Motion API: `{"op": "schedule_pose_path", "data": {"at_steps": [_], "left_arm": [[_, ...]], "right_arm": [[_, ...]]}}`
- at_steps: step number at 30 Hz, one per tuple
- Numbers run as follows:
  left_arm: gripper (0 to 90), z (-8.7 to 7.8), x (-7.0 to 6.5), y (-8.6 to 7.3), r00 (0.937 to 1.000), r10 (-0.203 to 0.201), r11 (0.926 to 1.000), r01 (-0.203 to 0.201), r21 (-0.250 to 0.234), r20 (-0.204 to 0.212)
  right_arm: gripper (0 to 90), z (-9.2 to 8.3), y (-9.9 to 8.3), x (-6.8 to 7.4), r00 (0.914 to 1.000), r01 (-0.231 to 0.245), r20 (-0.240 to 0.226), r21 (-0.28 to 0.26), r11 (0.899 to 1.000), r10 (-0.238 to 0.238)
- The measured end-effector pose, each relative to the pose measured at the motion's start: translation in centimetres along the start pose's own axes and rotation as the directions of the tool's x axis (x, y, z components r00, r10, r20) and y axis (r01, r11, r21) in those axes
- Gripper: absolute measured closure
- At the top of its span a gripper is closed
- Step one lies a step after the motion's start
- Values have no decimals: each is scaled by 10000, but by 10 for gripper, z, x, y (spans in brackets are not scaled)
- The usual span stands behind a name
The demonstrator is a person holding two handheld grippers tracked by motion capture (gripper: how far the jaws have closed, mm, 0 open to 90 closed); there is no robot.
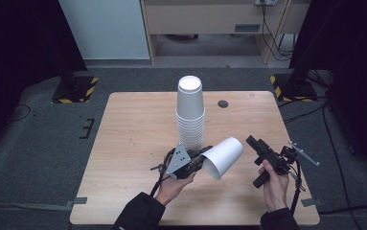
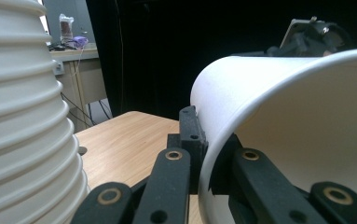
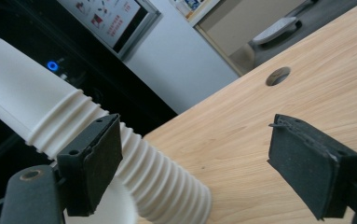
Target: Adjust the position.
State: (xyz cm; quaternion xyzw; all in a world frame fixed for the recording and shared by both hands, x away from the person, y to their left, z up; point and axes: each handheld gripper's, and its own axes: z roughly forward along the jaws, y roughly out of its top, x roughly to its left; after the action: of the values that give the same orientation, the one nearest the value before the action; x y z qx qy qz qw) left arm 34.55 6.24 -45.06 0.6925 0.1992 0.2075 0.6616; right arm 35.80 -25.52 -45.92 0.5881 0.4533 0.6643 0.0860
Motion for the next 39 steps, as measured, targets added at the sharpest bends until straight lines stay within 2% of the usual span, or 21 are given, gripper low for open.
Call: {"op": "schedule_pose_path", "data": {"at_steps": [1,2,5,10,13,19,22,26,30,33,37,39], "left_arm": [[870,-2,0,1,10000,-23,10000,23,19,29],[870,-3,0,2,10000,-38,10000,38,45,59],[869,-12,1,4,9999,-58,10000,58,64,117],[869,-20,4,5,9999,-83,9999,82,57,106],[869,-29,9,3,9998,-175,9998,175,126,-43],[870,-44,16,1,9995,-249,9994,253,227,-189],[870,-51,19,0,9991,-301,9992,309,266,-282],[870,-58,20,-2,9987,-354,9987,366,346,-357],[870,-68,22,-6,9981,-388,9978,413,514,-479],[870,-74,24,-7,9976,-416,9973,448,575,-562],[870,-85,27,-7,9970,-466,9966,507,656,-620],[871,-90,28,-8,9967,-465,9960,513,733,-666]], "right_arm": [[163,0,0,0,10000,0,0,0,10000,0],[155,0,0,-2,9994,294,157,37,9996,-295],[145,1,1,-4,9969,696,364,101,9975,-699],[136,1,2,-8,9869,1435,713,229,9894,-1448],[132,0,2,-10,9783,1829,920,394,9823,-1858],[123,1,2,-12,9504,2736,1330,725,9591,-2812],[121,2,1,-12,9320,3185,1506,935,9433,-3296],[117,4,-1,-13,9153,3524,1627,1198,9281,-3685],[115,4,-1,-15,8839,4062,1876,1460,9020,-4284],[108,5,-2,-16,8682,4252,2026,1673,8895,-4530],[105,6,-4,-18,8414,4591,2146,2003,8655,-4959],[105,7,-5,-19,8362,4644,2130,2150,8591,-5054]]}}
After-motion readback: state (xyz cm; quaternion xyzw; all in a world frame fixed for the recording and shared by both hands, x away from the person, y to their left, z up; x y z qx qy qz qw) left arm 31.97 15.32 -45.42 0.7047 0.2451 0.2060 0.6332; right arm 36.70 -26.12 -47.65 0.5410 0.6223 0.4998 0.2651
